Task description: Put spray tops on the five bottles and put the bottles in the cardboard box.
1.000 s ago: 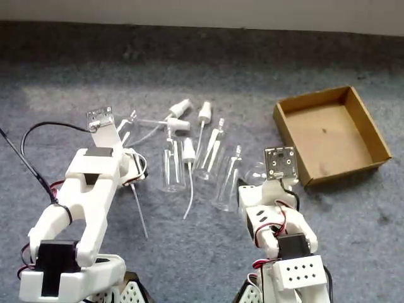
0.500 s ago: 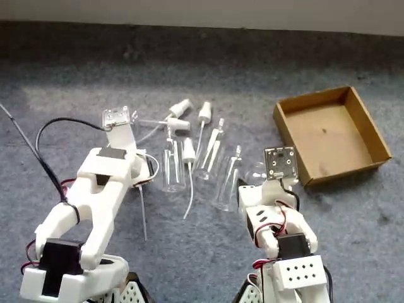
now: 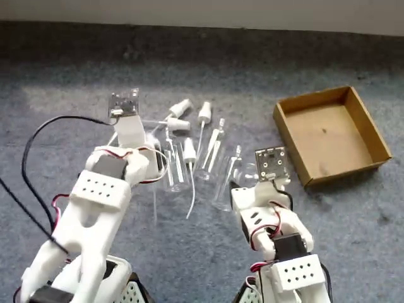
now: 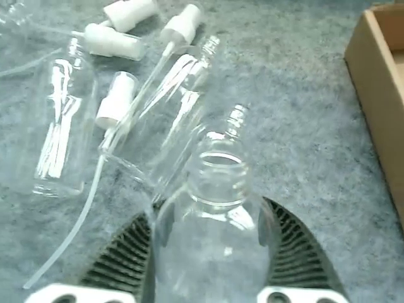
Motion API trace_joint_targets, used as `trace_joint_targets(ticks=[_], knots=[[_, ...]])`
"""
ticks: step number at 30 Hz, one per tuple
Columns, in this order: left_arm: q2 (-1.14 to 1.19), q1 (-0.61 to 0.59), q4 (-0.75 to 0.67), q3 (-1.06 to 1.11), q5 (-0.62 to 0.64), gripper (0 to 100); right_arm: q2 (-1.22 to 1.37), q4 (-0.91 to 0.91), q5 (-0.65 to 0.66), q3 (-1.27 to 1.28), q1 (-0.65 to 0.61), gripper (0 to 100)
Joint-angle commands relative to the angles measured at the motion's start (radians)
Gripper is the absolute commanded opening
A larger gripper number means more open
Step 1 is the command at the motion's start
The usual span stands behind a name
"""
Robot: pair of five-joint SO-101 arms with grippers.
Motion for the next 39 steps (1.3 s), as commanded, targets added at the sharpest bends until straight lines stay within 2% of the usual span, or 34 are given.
trace_joint_targets(ticks=[1, 8, 16, 20, 22, 25, 29, 32, 36, 39], knots=[[-0.291, 0.01, 0.014, -0.008, 0.0, 1, -0.016, -0.088, -0.005, -0.002, -0.062, 12.1], [-0.562, 0.015, 0.006, -0.016, 0.0, 1, -0.016, -0.321, -0.005, 0.136, -0.067, 12.1], [-0.585, 0.018, -0.19, -0.031, 0.0, 1, -0.016, -0.472, -0.003, 0.168, -0.067, 12.1], [-0.584, 0.091, -0.199, -0.09, 0.0, 1, -0.016, -0.526, 0.008, 0.168, -0.067, 12.1], [-0.584, 0.15, -0.209, -0.116, 0.0, 1, -0.016, -0.555, 0.074, 0.171, -0.067, 12.1], [-0.582, 0.214, -0.319, -0.12, 0.0, 1, -0.016, -0.558, 0.17, 0.173, -0.067, 11.7], [-0.549, 0.251, -0.535, -0.081, 0.0, 1, -0.016, -0.564, 0.183, 0.222, -0.067, 11.7], [-0.478, 0.277, -0.644, -0.047, 0.0, 1, -0.016, -0.587, 0.183, 0.236, -0.068, 11.7], [-0.415, 0.331, -0.684, -0.045, 0.0, 1, -0.016, -0.727, 0.186, 0.278, -0.061, 11.7], [-0.394, 0.375, -0.684, -0.047, 0.0, 1, -0.016, -0.76, 0.186, 0.321, -0.064, 11.7]])
